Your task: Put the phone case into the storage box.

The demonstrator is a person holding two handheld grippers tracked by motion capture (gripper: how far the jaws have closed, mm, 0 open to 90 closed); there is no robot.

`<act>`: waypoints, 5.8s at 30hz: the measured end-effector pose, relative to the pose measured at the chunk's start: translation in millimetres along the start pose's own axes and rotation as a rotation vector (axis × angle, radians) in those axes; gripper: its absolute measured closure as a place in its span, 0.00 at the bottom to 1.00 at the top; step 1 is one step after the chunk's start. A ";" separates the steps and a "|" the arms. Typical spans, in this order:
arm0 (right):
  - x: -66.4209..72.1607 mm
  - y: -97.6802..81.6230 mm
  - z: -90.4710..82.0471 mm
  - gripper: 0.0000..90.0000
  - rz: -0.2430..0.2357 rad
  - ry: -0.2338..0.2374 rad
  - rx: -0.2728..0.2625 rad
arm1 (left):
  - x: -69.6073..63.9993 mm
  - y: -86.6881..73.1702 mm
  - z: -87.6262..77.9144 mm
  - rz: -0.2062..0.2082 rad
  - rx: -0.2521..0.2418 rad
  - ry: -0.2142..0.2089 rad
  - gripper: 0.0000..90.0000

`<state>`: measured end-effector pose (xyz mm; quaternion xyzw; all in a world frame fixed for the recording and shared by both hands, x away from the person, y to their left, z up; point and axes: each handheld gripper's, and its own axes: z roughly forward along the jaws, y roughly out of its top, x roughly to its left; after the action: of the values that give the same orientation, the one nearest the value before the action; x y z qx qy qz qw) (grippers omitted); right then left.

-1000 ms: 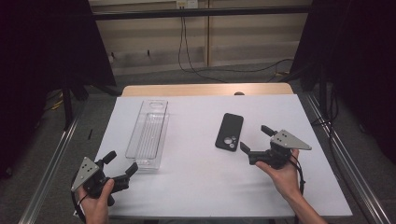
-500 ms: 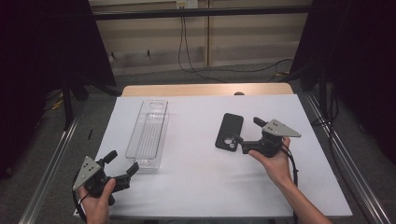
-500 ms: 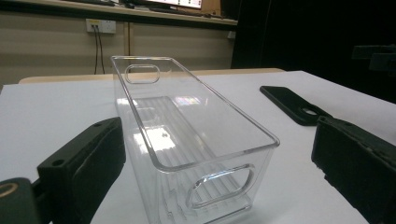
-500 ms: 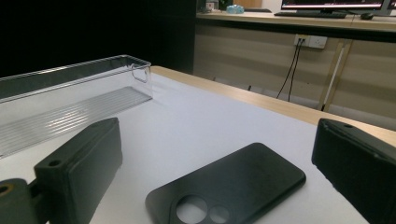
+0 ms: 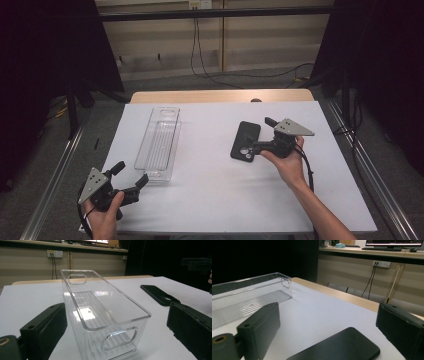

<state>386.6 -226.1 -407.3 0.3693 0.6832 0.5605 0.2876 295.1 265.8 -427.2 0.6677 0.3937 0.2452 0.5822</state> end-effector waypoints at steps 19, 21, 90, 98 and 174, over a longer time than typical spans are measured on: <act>-13.0 10.7 40.9 0.08 -0.009 -0.027 -0.007 | -0.3 -0.1 0.3 0.005 0.003 -0.009 0.03; -15.0 11.7 45.0 0.10 -0.009 -0.030 -0.012 | -0.5 -0.2 0.4 0.004 0.005 -0.010 0.03; -50.9 36.1 138.1 1.00 0.065 0.151 0.749 | 0.2 -1.4 -1.5 0.020 0.018 0.008 0.04; -53.3 28.2 159.4 1.00 0.059 0.154 0.865 | 1.1 -1.3 -2.4 0.021 0.020 0.006 0.04; -71.3 -13.6 89.1 1.00 0.042 0.103 0.852 | 1.3 -1.2 -3.0 0.022 0.025 0.010 0.04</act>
<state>496.1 -237.1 -440.5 0.4404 0.8595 0.2516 0.0633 293.2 268.6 -427.9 0.6779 0.3925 0.2500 0.5692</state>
